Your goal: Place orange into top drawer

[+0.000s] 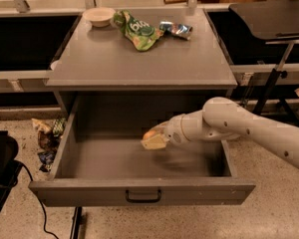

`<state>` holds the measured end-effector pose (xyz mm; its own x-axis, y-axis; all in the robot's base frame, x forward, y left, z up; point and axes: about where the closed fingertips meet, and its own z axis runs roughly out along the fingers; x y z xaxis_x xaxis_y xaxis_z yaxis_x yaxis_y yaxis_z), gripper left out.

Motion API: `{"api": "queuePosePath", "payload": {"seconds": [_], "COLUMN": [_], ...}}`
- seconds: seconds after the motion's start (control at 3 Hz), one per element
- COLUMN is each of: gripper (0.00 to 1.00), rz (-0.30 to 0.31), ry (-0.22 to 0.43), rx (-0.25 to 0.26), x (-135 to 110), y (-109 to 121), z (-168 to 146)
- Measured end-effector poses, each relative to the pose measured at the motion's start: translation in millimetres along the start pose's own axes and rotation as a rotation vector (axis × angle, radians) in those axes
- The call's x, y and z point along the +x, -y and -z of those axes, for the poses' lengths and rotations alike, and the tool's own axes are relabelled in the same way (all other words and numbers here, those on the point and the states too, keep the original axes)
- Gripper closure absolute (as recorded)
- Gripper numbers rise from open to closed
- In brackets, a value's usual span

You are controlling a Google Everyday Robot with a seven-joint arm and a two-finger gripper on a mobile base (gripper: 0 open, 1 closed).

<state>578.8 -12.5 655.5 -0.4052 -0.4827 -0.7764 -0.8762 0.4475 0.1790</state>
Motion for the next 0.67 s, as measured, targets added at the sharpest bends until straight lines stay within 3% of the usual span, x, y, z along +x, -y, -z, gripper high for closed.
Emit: {"api": "queuePosePath", "payload": {"seconds": [0.67], "gripper": [0.11], "rz": [-0.022], "ry": [-0.081], "rx": [-0.015], "x": [14.9], "y": [15.7], "z": [-14.1]}}
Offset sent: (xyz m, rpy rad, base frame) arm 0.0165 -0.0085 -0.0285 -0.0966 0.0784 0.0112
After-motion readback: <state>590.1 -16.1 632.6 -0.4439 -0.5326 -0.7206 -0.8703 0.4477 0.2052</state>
